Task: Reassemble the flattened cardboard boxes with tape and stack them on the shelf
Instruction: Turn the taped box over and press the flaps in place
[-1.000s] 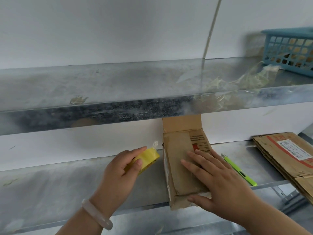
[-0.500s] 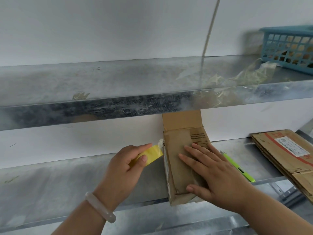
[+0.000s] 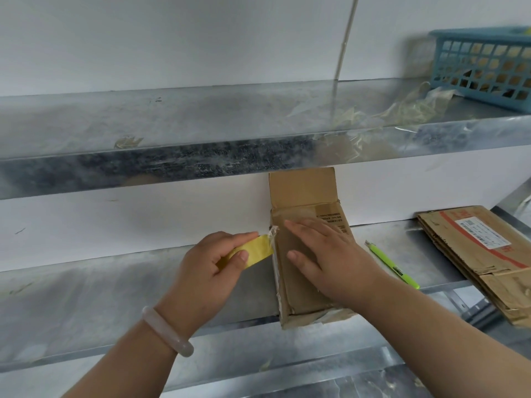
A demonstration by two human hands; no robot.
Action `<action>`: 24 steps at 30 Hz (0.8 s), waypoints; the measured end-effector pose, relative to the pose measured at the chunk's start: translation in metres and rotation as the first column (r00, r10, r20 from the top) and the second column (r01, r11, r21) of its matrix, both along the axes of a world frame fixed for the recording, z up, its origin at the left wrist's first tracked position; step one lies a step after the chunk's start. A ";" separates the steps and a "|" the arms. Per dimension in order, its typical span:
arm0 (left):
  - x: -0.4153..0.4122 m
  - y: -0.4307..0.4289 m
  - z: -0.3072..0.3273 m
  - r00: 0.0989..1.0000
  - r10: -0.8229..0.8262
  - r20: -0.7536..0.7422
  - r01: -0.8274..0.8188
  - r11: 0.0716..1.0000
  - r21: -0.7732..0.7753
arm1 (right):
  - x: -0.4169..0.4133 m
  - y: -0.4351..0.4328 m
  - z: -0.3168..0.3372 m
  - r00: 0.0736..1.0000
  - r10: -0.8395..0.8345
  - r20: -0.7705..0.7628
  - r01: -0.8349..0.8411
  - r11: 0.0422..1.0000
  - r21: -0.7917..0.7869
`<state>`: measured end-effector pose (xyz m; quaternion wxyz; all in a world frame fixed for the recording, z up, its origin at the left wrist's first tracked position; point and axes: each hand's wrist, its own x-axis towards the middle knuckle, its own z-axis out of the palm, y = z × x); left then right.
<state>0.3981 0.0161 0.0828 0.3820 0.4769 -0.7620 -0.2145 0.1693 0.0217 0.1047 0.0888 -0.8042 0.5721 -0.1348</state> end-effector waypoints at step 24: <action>0.021 0.004 -0.010 0.993 0.114 -0.031 -0.113 0.993 0.036 | -0.028 -0.040 -0.048 0.935 0.206 -0.290 -0.285 0.920 -0.268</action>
